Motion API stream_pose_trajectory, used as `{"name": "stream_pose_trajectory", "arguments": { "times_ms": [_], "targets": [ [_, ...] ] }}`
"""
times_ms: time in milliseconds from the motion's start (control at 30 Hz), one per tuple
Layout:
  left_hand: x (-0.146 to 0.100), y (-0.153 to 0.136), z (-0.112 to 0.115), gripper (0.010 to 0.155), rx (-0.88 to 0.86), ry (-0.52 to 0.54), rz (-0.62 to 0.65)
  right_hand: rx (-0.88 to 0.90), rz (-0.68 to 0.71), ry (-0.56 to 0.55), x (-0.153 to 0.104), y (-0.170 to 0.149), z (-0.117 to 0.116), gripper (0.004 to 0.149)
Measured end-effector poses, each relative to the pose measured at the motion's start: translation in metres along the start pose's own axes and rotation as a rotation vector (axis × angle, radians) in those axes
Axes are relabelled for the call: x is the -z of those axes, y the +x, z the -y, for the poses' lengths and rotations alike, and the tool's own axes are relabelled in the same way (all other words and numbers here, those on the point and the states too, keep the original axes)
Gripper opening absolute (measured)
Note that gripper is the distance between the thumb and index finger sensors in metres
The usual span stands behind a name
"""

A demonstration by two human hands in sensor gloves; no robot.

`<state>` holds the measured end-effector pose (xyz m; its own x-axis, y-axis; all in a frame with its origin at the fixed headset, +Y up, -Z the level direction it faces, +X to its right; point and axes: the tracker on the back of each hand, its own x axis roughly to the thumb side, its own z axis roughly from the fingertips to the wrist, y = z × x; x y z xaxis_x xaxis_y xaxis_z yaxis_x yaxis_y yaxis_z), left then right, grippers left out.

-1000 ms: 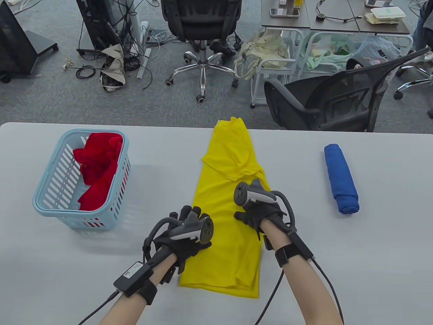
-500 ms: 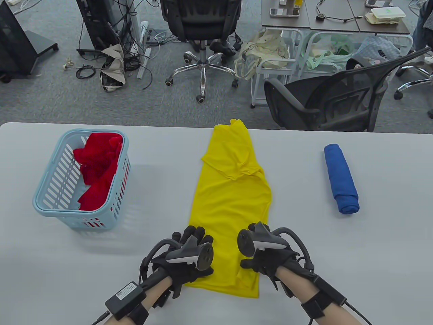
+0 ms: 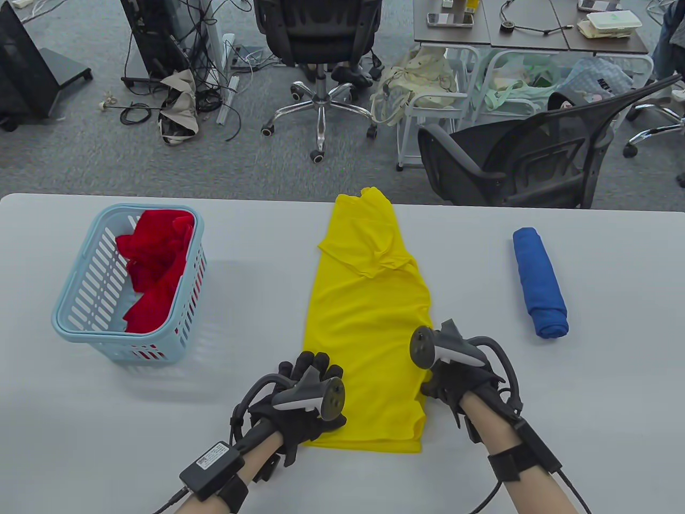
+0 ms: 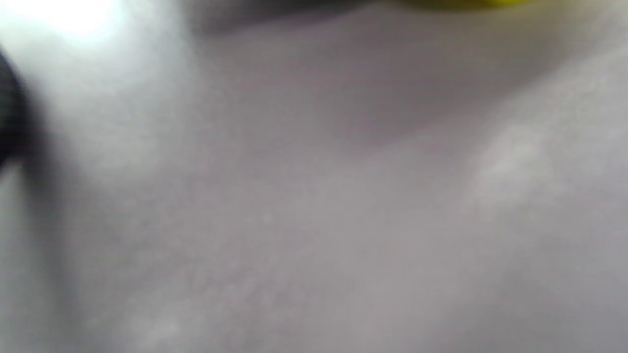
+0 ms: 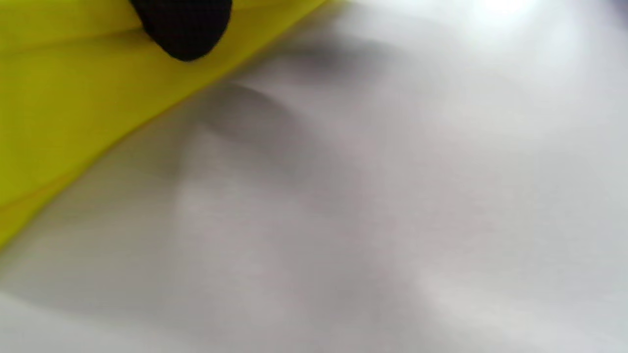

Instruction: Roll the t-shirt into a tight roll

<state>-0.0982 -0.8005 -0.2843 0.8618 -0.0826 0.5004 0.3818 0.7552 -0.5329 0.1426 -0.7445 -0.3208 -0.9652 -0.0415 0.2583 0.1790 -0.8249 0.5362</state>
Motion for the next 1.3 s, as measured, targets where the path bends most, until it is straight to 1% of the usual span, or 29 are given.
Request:
{"name": "stream_pose_trajectory", "arguments": {
  "times_ms": [33,67,100,133,200,233,267,300,333,433,500,533,567,600,633,700,733,800,867,900,933,967,1000,1033,1100,1133,1200,1233,1300],
  "targets": [
    [0.000,0.000,0.000,0.085,-0.001,-0.001,0.001,0.050,0.059,-0.013,-0.004,0.011,-0.003,0.081],
    [0.000,0.000,0.000,0.085,-0.002,-0.003,0.001,0.068,0.088,-0.010,-0.007,0.020,-0.006,0.080],
    [0.000,0.000,0.000,0.085,-0.002,-0.004,0.000,0.060,0.117,0.001,-0.008,0.031,-0.012,0.082],
    [0.000,0.000,0.000,0.085,-0.002,-0.004,0.000,0.021,0.132,0.016,-0.009,0.039,-0.017,0.083],
    [0.000,0.000,0.000,0.085,-0.004,-0.005,-0.001,-0.082,0.101,0.045,-0.008,0.044,-0.030,0.085],
    [0.000,0.000,0.000,0.085,-0.003,-0.006,0.000,-0.106,0.083,0.052,-0.010,0.038,-0.034,0.085],
    [0.000,0.000,0.001,0.085,-0.004,-0.006,0.001,-0.050,0.101,0.047,-0.012,0.031,-0.034,0.085],
    [0.000,-0.001,0.001,0.085,-0.004,-0.005,0.002,0.003,0.089,0.064,-0.016,0.022,-0.034,0.086],
    [0.000,-0.001,0.001,0.085,-0.005,-0.006,0.003,0.003,0.048,0.060,-0.021,0.011,-0.034,0.086],
    [0.000,-0.001,0.001,0.085,-0.008,-0.010,0.009,-0.098,-0.065,0.050,-0.035,-0.009,-0.035,0.090],
    [-0.001,-0.002,-0.001,0.085,-0.020,-0.004,0.021,-0.049,-0.054,0.000,-0.043,-0.011,-0.034,0.088],
    [-0.004,-0.004,-0.003,0.084,-0.039,0.012,0.038,0.026,-0.010,-0.034,-0.048,-0.009,-0.033,0.086],
    [-0.007,-0.005,-0.004,0.083,-0.052,0.017,0.048,0.049,0.008,-0.045,-0.049,-0.007,-0.033,0.085],
    [-0.015,-0.007,-0.005,0.083,-0.079,0.031,0.073,0.086,0.058,-0.068,-0.051,0.000,-0.032,0.083],
    [-0.021,-0.008,-0.006,0.083,-0.097,0.049,0.086,0.079,0.095,-0.067,-0.053,0.004,-0.031,0.083],
    [-0.043,-0.012,-0.007,0.084,-0.117,0.115,0.113,0.033,0.204,-0.096,-0.058,0.018,-0.031,0.080],
    [-0.050,-0.013,-0.007,0.085,-0.114,0.145,0.118,0.022,0.228,-0.105,-0.059,0.023,-0.032,0.079],
    [-0.068,-0.012,-0.005,0.085,-0.106,0.267,0.155,-0.033,0.307,-0.085,-0.060,0.036,-0.039,0.078],
    [-0.074,-0.008,-0.001,0.081,-0.101,0.340,0.197,-0.079,0.302,-0.063,-0.058,0.042,-0.048,0.078],
    [-0.074,-0.006,0.002,0.081,-0.085,0.330,0.210,-0.112,0.288,-0.044,-0.056,0.043,-0.052,0.081],
    [-0.074,-0.004,0.004,0.081,-0.062,0.301,0.215,-0.127,0.276,-0.066,-0.058,0.044,-0.053,0.083],
    [-0.074,-0.003,0.005,0.082,-0.022,0.293,0.205,-0.136,0.279,-0.064,-0.058,0.044,-0.052,0.085],
    [-0.073,-0.002,0.006,0.085,0.028,0.311,0.183,-0.139,0.275,-0.064,-0.059,0.045,-0.052,0.087],
    [-0.071,0.000,0.006,0.090,0.064,0.302,0.171,-0.146,0.269,-0.069,-0.059,0.046,-0.053,0.088],
    [-0.071,0.003,0.005,0.092,0.108,0.306,0.160,-0.182,0.254,-0.078,-0.059,0.048,-0.054,0.087],
    [-0.070,0.006,0.006,0.092,0.140,0.307,0.146,-0.177,0.255,-0.081,-0.059,0.048,-0.053,0.085],
    [-0.070,0.010,0.005,0.089,0.200,0.317,0.127,-0.170,0.239,-0.100,-0.058,0.047,-0.051,0.075],
    [-0.070,0.011,0.003,0.086,0.202,0.323,0.122,-0.164,0.234,-0.114,-0.057,0.047,-0.050,0.069],
    [-0.067,0.011,0.000,0.078,0.192,0.343,0.106,-0.179,0.199,-0.188,-0.053,0.048,-0.049,0.057]
  ]
}}
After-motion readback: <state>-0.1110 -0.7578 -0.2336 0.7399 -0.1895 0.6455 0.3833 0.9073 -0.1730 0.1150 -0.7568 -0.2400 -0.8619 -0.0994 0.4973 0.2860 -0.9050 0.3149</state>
